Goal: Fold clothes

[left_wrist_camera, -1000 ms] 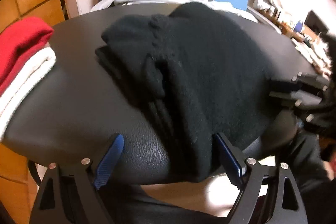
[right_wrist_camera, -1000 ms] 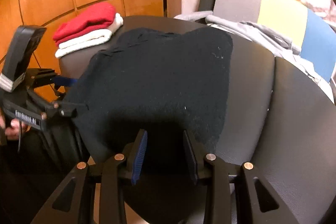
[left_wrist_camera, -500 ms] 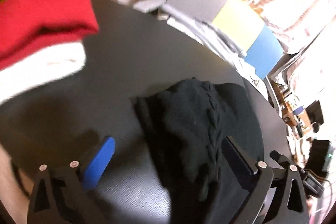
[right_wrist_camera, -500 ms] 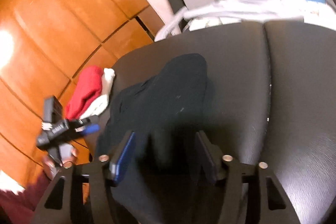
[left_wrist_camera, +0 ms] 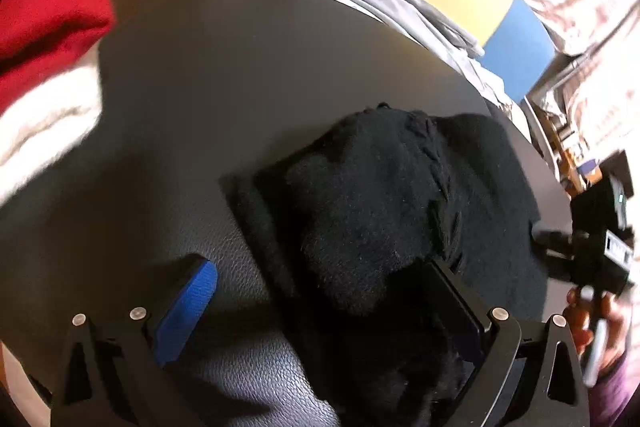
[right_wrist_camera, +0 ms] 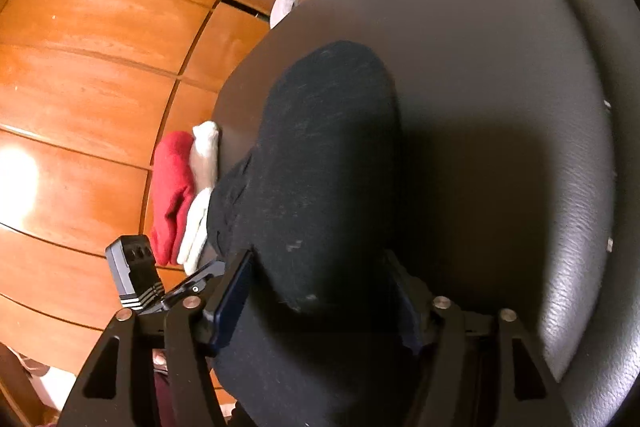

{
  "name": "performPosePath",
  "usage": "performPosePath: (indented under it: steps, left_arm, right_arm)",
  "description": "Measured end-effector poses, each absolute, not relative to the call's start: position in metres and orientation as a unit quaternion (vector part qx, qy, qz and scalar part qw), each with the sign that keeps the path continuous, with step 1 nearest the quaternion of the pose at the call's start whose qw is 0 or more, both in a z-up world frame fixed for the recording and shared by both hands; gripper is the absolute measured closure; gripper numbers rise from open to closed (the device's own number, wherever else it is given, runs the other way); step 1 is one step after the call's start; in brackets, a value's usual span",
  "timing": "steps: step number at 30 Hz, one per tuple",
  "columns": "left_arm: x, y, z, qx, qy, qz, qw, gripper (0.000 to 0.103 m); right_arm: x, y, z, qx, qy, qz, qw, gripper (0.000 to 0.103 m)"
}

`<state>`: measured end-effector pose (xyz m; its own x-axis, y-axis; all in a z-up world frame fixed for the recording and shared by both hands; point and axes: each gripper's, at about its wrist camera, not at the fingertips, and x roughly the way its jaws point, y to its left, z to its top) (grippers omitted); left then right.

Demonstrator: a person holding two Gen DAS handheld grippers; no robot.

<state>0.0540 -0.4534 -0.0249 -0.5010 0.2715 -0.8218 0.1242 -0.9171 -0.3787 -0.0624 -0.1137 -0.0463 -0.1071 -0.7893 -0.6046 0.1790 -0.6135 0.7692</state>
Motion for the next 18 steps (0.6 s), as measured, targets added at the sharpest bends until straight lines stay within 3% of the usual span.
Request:
performPosePath:
  steps: [12,18]
  left_arm:
    - [0.039,-0.47,-0.032,-0.489,-0.237,0.834,0.096,0.0]
    - [0.022,-0.43,-0.033,-0.487,-0.174,0.848,0.119,0.0]
  right_arm:
    - [-0.053,-0.104,-0.053,0.537,-0.264,-0.712,0.367,0.039]
    - [-0.05,-0.094,-0.05,0.533,-0.261,-0.713,0.373,0.039]
